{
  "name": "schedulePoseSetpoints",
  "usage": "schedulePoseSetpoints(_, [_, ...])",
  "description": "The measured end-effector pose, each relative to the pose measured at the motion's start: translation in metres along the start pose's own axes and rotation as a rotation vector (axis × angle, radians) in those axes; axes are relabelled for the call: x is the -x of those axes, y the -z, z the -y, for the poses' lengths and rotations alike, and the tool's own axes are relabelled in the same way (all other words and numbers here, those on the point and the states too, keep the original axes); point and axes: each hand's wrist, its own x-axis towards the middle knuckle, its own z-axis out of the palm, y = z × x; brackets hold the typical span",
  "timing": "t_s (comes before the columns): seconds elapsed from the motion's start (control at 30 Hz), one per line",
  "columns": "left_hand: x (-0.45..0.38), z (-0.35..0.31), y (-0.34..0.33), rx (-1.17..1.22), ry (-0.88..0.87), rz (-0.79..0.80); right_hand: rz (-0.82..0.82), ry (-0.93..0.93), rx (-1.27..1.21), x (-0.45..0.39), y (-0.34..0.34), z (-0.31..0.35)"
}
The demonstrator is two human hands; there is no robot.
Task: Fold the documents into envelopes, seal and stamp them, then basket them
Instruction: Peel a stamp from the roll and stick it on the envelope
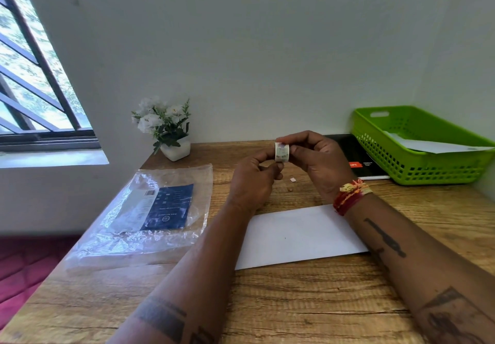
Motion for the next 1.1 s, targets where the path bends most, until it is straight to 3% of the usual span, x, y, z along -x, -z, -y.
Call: schedulePoseSetpoints(1.1, [0.0049, -0.006, -0.001, 0.122, -0.039, 0.052, 0.069, 0.022, 0.051, -0.0018, 0.0028, -0.0007])
